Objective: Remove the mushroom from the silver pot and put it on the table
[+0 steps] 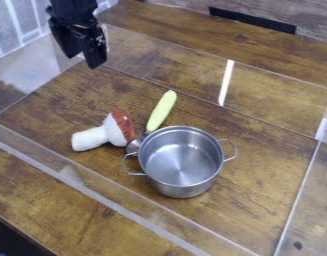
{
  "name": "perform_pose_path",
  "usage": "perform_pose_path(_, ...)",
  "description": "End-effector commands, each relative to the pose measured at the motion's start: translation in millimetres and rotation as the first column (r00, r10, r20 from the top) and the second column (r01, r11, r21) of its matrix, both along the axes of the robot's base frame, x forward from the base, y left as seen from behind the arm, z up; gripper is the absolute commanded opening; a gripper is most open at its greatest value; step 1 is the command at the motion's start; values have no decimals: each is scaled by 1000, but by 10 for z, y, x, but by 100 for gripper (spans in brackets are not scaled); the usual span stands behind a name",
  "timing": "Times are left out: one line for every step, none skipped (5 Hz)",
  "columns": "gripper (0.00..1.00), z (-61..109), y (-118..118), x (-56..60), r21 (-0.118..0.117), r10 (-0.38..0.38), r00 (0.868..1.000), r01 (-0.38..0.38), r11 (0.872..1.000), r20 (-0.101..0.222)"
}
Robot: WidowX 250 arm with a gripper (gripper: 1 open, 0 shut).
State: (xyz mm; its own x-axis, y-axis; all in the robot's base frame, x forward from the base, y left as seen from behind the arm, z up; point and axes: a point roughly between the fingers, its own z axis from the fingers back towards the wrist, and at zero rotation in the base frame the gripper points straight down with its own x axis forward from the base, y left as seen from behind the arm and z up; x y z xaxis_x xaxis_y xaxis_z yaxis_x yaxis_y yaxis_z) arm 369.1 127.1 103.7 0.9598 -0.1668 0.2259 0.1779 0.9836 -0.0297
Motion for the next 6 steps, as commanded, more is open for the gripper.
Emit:
perform_pose_path(0,205,220,56,40,-8,997,5,999,71)
perform_pose_path(100,185,284,89,46,-36,997,33,998,67)
perform_pose_path(100,144,342,174,31,-78,995,76,997,62)
perform_pose_path(100,111,391,226,30,-127,990,126,992,57)
perform_pose_path(100,47,373,237,29,-119,991,118,993,52)
perform_pose_path(100,-9,377,230,28,-101,994,100,995,50)
